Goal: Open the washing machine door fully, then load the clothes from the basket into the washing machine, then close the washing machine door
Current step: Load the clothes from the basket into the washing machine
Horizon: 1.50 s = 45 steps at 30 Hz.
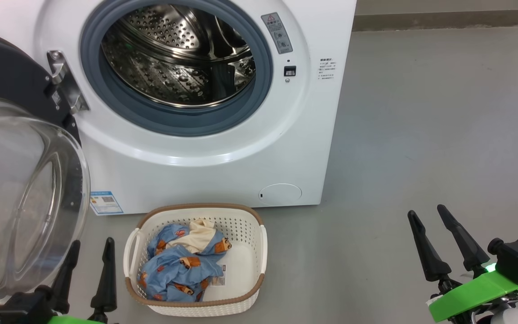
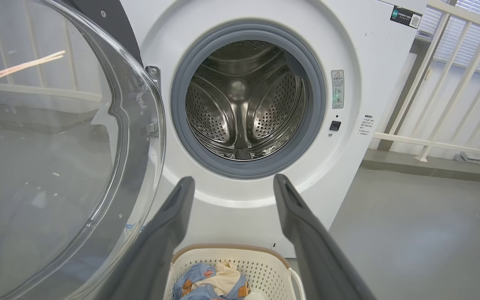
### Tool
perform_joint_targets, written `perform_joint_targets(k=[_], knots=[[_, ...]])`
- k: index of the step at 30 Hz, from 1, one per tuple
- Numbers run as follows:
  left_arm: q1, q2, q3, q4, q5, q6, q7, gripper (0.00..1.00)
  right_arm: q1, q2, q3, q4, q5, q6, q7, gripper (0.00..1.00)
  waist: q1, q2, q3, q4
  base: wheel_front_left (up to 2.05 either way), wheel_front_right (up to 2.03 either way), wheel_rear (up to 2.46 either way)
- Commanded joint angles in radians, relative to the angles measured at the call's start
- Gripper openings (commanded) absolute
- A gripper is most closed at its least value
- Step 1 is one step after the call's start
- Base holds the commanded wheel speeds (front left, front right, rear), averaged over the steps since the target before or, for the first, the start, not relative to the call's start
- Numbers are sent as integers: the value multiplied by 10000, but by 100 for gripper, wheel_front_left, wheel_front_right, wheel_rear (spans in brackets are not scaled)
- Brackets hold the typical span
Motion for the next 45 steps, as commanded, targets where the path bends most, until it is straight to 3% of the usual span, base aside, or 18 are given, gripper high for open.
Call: perform_joint_targets(k=[1, 29, 45], knots=[[-265, 134, 403, -181, 41, -66, -122, 100, -79, -136, 135, -226, -22, 27, -120, 100, 0, 0, -4, -5, 0, 0, 0], [-334, 84, 346, -35, 37, -117, -122, 100, -79, -180, 238, -194, 8, 27, -120, 100, 0, 0, -21, 59, 105, -105, 0], [-328, 132, 261, -44, 65, -110, -122, 100, -38, -157, 279, -217, -13, 27, -120, 100, 0, 0, 32, 95, 10, -10, 0]])
